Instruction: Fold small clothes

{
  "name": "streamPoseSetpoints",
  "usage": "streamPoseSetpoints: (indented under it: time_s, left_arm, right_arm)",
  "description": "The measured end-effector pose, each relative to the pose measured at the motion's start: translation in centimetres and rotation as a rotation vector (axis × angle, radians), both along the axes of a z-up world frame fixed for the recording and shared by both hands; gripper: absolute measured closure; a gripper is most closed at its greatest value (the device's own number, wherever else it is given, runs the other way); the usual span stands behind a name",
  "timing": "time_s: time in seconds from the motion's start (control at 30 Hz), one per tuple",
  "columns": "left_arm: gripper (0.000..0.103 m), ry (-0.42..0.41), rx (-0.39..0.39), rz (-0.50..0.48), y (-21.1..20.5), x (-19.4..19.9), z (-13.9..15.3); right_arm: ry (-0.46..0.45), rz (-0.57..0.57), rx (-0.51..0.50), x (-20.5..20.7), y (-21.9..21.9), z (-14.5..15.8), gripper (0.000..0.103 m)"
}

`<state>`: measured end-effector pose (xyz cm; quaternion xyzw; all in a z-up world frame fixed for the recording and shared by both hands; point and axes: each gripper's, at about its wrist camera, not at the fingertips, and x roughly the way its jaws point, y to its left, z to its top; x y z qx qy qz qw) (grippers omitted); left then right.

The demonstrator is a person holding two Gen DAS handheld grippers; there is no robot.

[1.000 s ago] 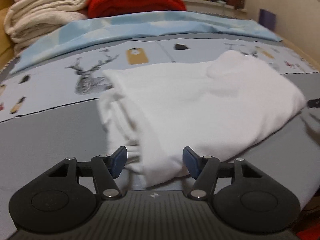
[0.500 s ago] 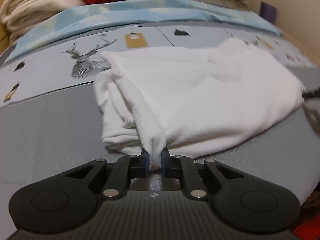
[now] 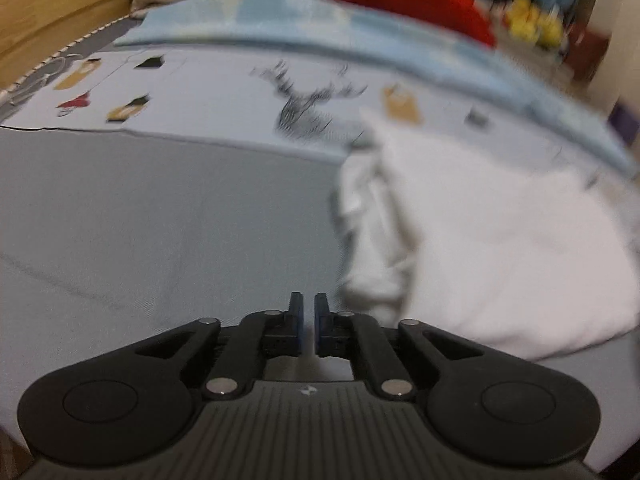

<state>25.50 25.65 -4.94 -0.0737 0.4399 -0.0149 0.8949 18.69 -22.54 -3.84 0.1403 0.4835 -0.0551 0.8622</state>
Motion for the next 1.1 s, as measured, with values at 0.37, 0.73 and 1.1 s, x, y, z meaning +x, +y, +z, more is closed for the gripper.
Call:
streamPoseSetpoints:
  time_s: [0.37,0.73,1.1]
  left_arm:
    - [0.039,-0.102,-0.035,-0.194,-9.5,5.0,1.5]
    - [0.016,-0.04,-0.041,0.096,-2.6,9.1,0.8]
    - [0.011,0.032,-0.137,0.079,-4.4,21.8,-4.1]
  right_arm:
    - [-0.225,0.157,-0.118,3.0,5.7,2.9,0.073]
    - [-0.05,0.099,-0.154,3.4,1.3,2.3,0.064]
    - [-0.204,0.023,-0.186,18.1,1.4,-1.0,0.041]
